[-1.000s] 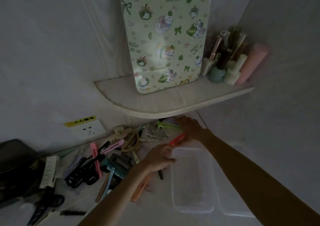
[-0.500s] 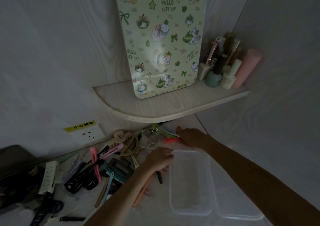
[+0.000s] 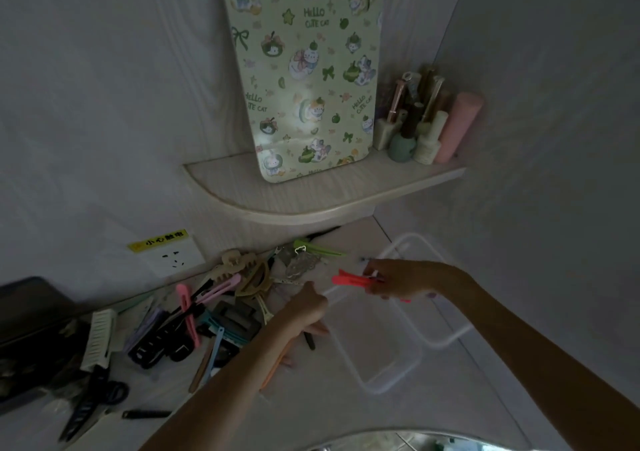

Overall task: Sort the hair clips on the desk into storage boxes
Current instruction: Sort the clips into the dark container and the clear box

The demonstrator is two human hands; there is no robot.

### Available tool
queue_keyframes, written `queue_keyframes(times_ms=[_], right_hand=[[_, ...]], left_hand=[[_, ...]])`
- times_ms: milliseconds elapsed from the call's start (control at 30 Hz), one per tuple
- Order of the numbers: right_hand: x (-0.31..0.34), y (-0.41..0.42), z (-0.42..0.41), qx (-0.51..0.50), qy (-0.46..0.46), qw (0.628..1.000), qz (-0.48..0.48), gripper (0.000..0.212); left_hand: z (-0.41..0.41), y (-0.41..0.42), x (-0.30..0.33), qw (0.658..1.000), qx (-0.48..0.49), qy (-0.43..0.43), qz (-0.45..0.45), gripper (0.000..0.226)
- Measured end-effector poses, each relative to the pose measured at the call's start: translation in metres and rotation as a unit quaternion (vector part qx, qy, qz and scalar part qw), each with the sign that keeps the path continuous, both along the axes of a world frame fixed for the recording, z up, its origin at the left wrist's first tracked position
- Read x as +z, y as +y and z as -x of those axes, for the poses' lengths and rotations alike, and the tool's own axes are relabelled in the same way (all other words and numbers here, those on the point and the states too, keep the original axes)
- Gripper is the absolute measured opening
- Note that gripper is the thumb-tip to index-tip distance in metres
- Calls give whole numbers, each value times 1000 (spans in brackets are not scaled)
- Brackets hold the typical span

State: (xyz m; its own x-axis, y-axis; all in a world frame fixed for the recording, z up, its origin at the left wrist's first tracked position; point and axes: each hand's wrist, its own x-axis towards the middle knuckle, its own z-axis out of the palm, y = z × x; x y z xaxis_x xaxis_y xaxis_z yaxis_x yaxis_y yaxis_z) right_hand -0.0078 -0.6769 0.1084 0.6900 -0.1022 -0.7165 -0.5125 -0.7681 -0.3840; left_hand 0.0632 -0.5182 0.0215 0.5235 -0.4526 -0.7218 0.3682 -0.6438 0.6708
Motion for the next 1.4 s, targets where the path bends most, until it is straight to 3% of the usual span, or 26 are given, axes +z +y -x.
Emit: queue_keyframes(times_ms=[133, 200, 300, 400, 533, 700, 767, 867, 1033, 1133, 1267, 1400], right_hand=[[-27, 17, 24, 22, -9, 998, 63, 41], [-41, 24, 32, 23, -54, 996, 63, 59], [-44, 21, 38, 25, -46, 998, 40, 82], [-34, 6, 39, -29, -50, 998, 26, 65], [-24, -2, 37, 6, -25, 998, 54, 46], [-26, 16, 11, -6, -149, 987, 65, 34], [-32, 25, -9, 14, -174, 975, 135, 37], [-33, 30, -42, 76, -195, 934, 288, 31], [-44, 30, -73, 214, -134, 880, 402, 27], [-63, 21, -76, 238, -60, 855, 458, 27], [-70, 4, -80, 143, 33, 875, 461, 30], [-77, -6, -85, 81, 33, 900, 427, 29]], left_hand=[[12, -2, -3, 997, 38, 69, 10, 47], [18, 0, -4, 996, 44, 79, 14, 48], [21, 8, -5, 998, 0, 70, 2, 45], [17, 14, -4, 998, -59, 14, -22, 39], [7, 15, -4, 984, -135, -116, -23, 37], [12, 8, 0, 955, -261, -138, -23, 36], [10, 5, -1, 939, -301, -167, -19, 31], [-2, 5, 1, 943, -290, -163, -11, 35], [-34, 9, 1, 937, -289, -195, 2, 38], [-43, 7, 1, 936, -303, -176, 1, 35], [-42, 0, -1, 945, -279, -170, 28, 24], [-37, -1, -1, 951, -264, -160, 22, 24]])
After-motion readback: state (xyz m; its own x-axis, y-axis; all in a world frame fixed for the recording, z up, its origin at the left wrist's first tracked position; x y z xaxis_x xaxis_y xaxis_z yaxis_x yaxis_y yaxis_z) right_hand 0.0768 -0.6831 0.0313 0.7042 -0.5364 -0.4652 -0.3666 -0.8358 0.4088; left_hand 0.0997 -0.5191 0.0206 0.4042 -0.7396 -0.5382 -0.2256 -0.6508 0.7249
